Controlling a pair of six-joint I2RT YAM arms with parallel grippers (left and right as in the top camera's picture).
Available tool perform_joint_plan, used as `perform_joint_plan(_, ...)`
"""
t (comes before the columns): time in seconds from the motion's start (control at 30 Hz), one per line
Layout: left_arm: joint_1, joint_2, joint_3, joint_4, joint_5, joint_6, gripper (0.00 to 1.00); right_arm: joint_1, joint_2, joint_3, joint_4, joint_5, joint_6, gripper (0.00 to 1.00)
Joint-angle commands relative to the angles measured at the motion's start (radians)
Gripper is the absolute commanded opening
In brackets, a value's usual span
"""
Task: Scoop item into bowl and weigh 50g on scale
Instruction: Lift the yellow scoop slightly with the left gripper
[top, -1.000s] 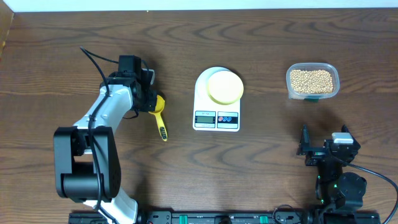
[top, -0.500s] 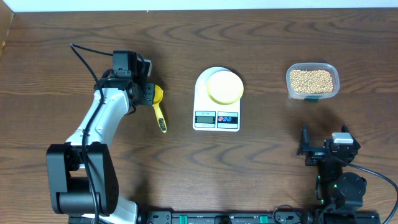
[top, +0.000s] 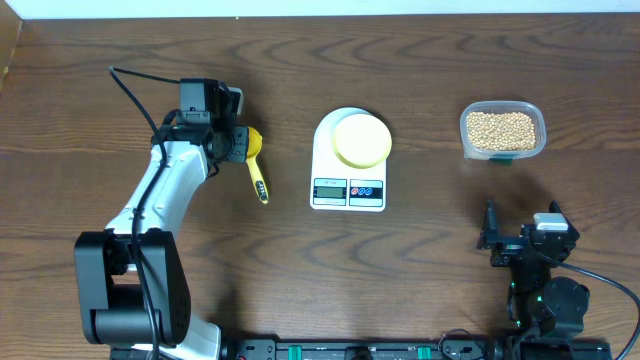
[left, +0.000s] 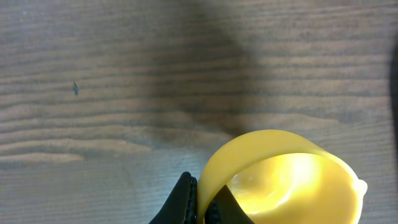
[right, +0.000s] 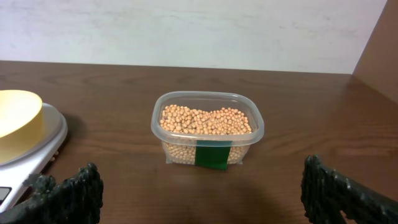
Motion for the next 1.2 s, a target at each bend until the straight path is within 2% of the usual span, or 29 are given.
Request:
perform_joint_plan(0.0,0.0,-0.024,0.008,0.024,0.005,-0.005,0.08,-0.008,-0.005,-0.006,0.0,-0.002,0.01,0.99)
perform_joint_plan(0.5,0.0,-0.024,0.008,0.072,0.005,-0.088,0.08,-0.008,-0.005,-0.006,0.0,-0.002,0.01,0.99)
perform_joint_plan(1.17,0.0,-0.045,0.008,0.084,0.005,-0.118,0.08,-0.008,-0.005,-0.006,0.002,0.001,0.002,0.99)
